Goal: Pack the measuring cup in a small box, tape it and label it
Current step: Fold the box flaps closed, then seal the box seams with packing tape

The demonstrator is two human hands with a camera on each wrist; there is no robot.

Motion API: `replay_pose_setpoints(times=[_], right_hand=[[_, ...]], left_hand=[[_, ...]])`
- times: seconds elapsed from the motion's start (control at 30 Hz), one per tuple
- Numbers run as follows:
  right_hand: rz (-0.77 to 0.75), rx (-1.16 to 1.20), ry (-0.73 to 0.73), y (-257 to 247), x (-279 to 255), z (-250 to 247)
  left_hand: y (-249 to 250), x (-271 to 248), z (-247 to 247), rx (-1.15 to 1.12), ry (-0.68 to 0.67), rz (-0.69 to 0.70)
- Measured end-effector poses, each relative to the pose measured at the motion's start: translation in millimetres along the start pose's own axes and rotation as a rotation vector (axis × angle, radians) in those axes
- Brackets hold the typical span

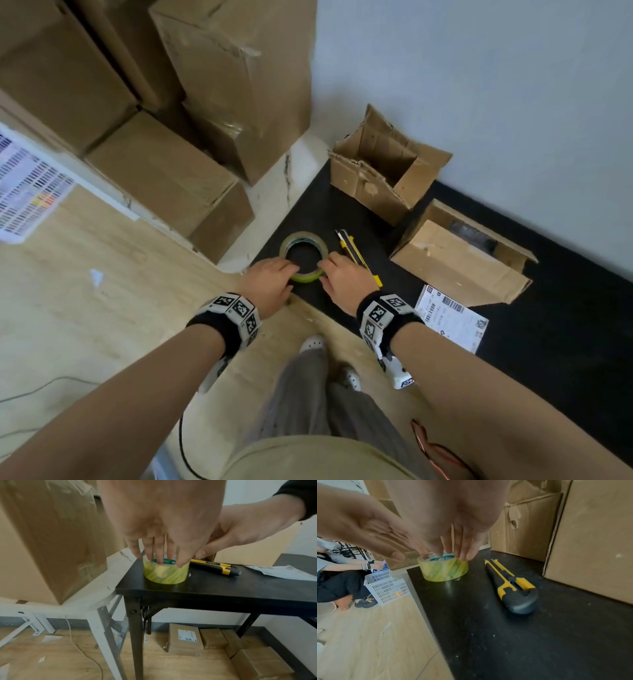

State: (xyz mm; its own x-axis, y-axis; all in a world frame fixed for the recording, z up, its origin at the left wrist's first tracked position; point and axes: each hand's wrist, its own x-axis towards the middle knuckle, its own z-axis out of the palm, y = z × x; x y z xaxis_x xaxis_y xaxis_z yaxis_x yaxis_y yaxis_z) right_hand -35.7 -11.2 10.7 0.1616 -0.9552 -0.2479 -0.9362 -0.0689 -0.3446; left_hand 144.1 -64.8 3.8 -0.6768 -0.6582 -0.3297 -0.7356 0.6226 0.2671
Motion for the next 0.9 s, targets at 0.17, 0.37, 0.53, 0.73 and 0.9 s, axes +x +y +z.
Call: replay_pose_setpoints(times=[0.17,0.37,0.53,0.73,0.9], right_hand=[[0.041,0.040,-0.004,-1,7,10],[0.072,0.036,-0.090,-3,6,4],[0.092,0.050,-0.107,2,0,-13],[0.085,0.089,-0.017,14,-26,-37],[0.119,0.059,0.065,40,-64,-59]], left_hand=[[-4,11,11,0.141,-0.061,0.058],[0,31,-1,0.201,-0.145,0.083],[4,29,-18,0.140,-0.107,0.151],[24,22,-50,-0.031,-0.079,0.135],[65,13,-73,-0.049,0.009,0.070]])
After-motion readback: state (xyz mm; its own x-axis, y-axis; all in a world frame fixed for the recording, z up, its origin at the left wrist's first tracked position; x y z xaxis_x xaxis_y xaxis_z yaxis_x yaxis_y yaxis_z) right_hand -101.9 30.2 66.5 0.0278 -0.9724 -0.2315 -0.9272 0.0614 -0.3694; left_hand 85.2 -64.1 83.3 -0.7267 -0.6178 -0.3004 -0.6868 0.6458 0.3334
